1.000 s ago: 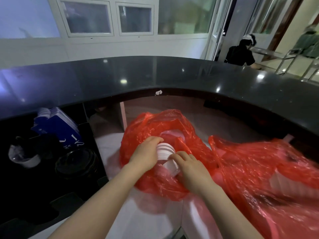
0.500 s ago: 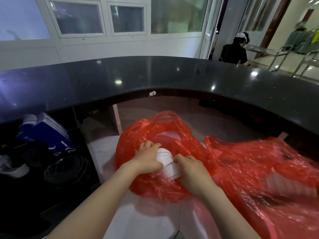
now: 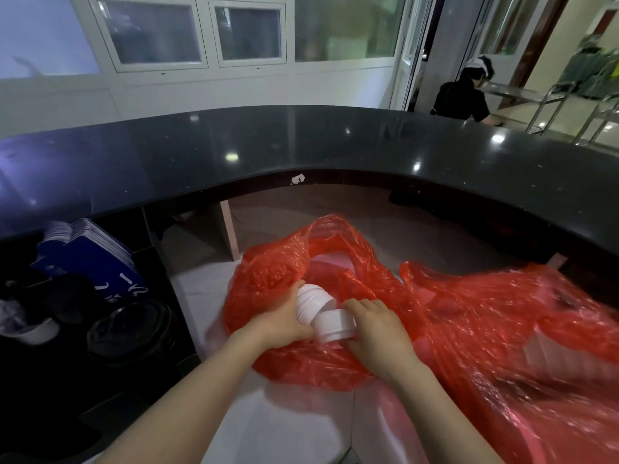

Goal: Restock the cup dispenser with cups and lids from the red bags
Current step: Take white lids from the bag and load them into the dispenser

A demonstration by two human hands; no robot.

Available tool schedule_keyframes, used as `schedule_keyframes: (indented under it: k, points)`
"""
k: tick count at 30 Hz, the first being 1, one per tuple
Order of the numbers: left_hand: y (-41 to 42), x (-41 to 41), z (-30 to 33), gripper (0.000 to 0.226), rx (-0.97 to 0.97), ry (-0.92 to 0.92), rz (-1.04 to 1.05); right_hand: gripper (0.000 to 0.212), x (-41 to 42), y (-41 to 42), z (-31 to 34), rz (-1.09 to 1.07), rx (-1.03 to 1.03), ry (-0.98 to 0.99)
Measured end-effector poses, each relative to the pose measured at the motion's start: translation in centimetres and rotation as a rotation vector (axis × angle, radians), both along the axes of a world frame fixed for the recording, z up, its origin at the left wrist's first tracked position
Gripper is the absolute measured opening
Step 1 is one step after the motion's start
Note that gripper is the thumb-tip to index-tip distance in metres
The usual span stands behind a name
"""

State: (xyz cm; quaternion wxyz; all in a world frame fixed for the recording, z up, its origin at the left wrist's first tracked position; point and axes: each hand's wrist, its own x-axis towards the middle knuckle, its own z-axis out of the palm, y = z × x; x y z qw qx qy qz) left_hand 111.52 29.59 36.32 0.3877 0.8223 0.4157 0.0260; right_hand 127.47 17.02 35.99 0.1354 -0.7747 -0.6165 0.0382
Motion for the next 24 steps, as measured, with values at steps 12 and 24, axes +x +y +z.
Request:
schedule_keyframes:
  k: [12, 24]
  points:
    - [-2.0, 1.6, 2.9, 0.106, 0.430, -0.341, 0.245, 0.044, -0.3, 0.9, 3.0, -0.448, 0.369, 0.531]
    - [-3.8, 1.2, 8.5, 0.093, 0.825, -0.546, 0.213, 0.031, -1.8, 2.6, 8.7, -0.470, 0.654, 1.021]
